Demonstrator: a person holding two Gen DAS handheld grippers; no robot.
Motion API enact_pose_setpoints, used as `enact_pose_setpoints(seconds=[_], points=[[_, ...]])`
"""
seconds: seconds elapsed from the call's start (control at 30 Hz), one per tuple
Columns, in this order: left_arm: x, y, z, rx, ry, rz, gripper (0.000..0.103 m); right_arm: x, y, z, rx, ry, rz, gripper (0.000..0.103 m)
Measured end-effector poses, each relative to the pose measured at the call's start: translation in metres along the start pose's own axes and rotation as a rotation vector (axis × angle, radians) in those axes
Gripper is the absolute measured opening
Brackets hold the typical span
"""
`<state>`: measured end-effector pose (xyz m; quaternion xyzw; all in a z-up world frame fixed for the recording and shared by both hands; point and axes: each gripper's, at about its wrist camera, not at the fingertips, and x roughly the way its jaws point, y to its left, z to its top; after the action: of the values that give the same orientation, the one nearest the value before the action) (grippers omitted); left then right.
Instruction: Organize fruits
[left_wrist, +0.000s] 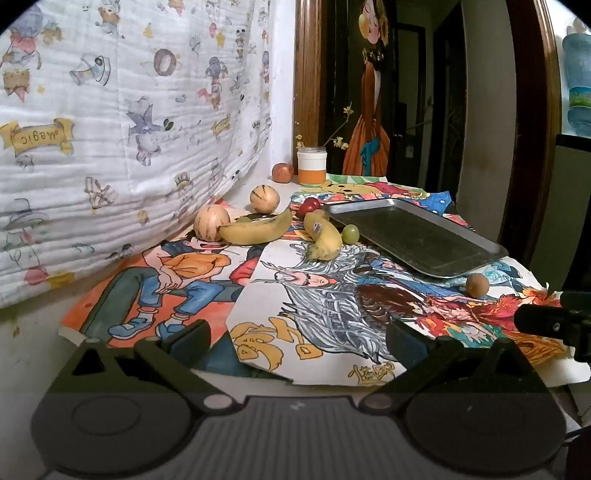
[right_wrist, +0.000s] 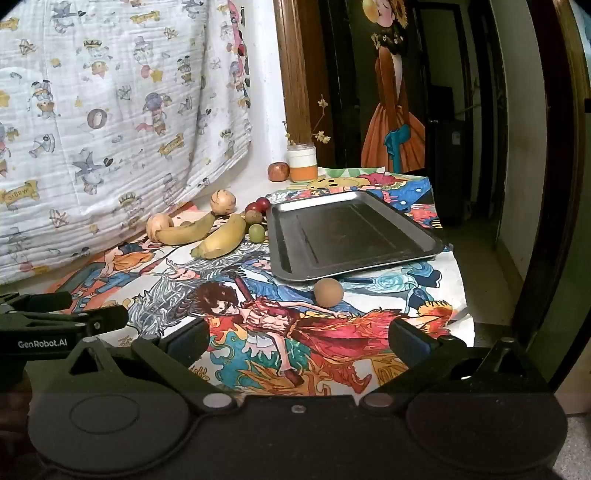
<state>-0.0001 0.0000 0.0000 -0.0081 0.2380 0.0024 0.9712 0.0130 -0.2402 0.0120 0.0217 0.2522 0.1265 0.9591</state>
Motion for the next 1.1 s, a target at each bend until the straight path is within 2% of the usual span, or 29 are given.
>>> enact_pose_setpoints(seconds=[1.1], points=[[0.0003, 0.0001, 0.0002, -0.003, 0.012, -0.001, 0.103, 0.0006, -0.0004, -0.0003, 0.000, 0.004, 0.000, 0.103]])
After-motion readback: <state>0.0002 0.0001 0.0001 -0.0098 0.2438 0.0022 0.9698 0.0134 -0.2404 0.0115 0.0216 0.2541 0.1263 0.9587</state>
